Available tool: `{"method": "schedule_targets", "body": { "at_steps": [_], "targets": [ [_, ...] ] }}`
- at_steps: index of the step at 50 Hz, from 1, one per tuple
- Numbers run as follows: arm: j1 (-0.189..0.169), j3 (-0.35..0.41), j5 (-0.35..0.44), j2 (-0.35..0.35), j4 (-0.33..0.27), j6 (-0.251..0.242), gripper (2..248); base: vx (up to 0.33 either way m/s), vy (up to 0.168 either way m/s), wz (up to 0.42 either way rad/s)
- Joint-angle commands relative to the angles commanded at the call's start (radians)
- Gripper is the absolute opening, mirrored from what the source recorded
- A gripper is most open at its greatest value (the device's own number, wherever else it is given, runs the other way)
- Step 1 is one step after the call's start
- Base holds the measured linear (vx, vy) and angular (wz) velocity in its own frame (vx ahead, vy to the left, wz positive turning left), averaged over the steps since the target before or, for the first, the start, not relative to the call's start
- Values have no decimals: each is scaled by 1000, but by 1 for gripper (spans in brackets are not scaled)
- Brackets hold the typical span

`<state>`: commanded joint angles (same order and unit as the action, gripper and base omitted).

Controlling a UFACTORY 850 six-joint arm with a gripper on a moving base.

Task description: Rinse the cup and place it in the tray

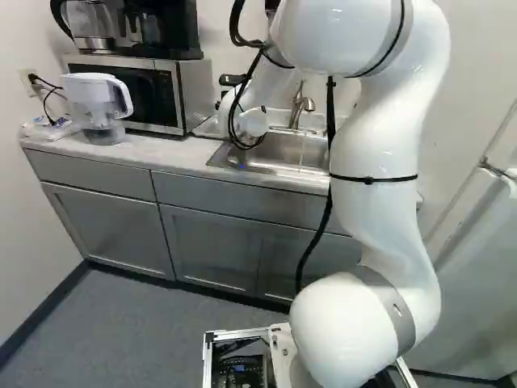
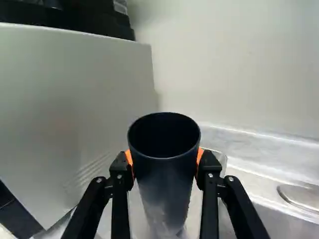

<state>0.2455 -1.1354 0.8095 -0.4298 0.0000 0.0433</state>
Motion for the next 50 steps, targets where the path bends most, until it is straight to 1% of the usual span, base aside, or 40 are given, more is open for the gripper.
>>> {"method": "schedule_targets", "body": {
  "at_steps": [13, 50],
  "targets": [
    [0, 6, 0, -19, 0, 0, 126, 0, 0, 0],
    [0, 6, -8, -19, 0, 0, 126, 0, 0, 0]
  ]
}}
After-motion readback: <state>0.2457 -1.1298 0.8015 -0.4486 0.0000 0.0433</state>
